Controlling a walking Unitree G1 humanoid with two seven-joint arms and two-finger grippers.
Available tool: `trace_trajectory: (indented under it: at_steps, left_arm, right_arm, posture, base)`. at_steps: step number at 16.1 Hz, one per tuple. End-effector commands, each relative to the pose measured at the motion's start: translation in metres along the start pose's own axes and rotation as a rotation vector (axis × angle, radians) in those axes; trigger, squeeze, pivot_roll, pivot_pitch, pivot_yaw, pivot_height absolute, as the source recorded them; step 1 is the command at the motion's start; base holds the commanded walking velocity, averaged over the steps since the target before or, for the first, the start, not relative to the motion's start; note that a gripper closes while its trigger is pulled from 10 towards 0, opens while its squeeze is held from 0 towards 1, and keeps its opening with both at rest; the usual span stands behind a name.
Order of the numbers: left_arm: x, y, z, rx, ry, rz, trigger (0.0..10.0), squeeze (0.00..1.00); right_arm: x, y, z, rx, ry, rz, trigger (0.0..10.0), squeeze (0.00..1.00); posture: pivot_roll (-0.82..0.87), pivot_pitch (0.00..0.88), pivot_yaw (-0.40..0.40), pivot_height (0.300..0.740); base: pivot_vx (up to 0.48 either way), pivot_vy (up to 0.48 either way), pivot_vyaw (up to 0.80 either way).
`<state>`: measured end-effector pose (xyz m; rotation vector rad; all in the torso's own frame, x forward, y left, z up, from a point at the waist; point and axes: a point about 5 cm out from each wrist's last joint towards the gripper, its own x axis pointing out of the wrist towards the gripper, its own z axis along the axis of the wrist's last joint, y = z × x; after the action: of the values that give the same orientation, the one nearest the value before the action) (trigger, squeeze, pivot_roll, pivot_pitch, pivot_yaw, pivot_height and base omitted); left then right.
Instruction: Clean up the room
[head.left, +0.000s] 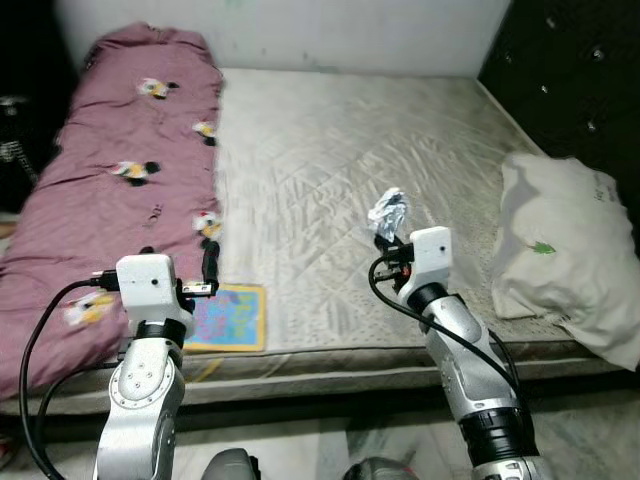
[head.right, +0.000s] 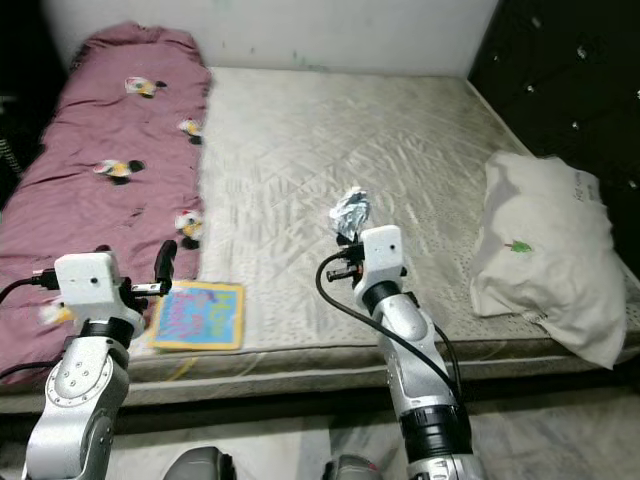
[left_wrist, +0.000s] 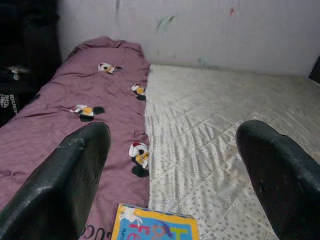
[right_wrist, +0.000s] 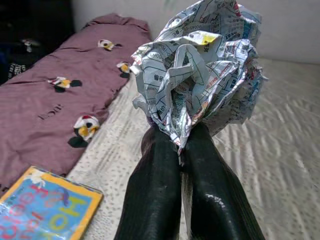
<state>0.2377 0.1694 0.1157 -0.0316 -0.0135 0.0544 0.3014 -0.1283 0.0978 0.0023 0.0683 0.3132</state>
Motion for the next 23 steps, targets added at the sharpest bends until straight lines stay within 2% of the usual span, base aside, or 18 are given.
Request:
trace_trajectory:
  at_steps: [1,8,17,23]
  left_arm:
    - [0.0005,-0.0078,0.0042,-0.029,-0.018,-0.043,10.0,0.00]
    - [-0.0003,-0.0084,0.0018,-0.033,-0.007,-0.030,10.0,0.00]
    - [0.0004,-0.0094,0.0022,-0.040,-0.011,-0.027,10.0,0.00]
    - [-0.0013,-0.0134,0.0062,-0.068,-0.046,-0.066,10.0,0.00]
  right_arm:
    - [-0.0032,-0.0109,-0.0001,-0.019,0.005,-0.033,10.0,0.00]
    - [-0.0015,-0.0095,-0.0020,-0.025,0.015,-0.022,10.0,0.00]
    - [-0.0013,-0.0106,-0.0034,-0.026,0.021,-0.021,10.0,0.00]
    - [-0.0009,-0.0101,-0.0050,-0.031,0.028,-0.010,10.0,0.00]
  posture:
    - [0.02,0.068,-0.047,0.740]
    - [0.02,0.075,-0.049,0.740]
    - [0.02,0.075,-0.054,0.740]
    - [0.01,0.072,-0.059,0.740]
  base:
    - [0.000,0.000,0.00]
    - [0.088,0.000,0.00]
    - [0.000,0.474,0.00]
    - [0.000,0.047,0.00]
